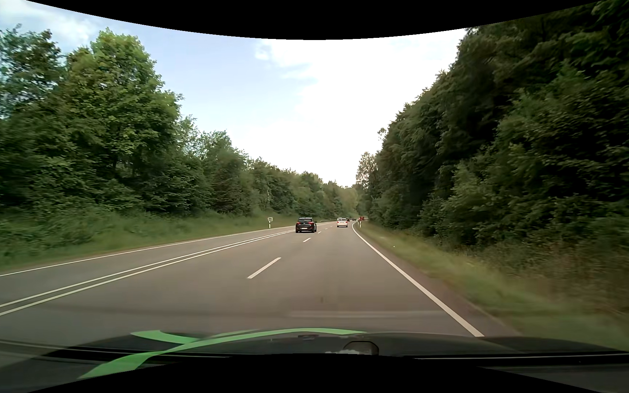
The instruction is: Follow the waypoints while adhering to traffic rules and regulations
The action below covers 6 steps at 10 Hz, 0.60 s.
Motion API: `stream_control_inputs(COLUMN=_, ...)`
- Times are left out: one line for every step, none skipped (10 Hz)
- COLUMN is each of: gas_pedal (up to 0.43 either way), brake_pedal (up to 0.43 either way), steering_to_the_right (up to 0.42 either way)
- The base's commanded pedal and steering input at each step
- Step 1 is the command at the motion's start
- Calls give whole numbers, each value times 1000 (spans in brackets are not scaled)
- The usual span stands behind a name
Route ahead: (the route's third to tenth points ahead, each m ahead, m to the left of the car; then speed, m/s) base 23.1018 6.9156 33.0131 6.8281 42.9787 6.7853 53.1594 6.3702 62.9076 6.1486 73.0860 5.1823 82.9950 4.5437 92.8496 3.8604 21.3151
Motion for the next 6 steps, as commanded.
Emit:
stream_control_inputs(gas_pedal=390, brake_pedal=0, steering_to_the_right=0)
stream_control_inputs(gas_pedal=390, brake_pedal=0, steering_to_the_right=0)
stream_control_inputs(gas_pedal=390, brake_pedal=0, steering_to_the_right=0)
stream_control_inputs(gas_pedal=390, brake_pedal=0, steering_to_the_right=1)
stream_control_inputs(gas_pedal=390, brake_pedal=0, steering_to_the_right=1)
stream_control_inputs(gas_pedal=390, brake_pedal=0, steering_to_the_right=1)
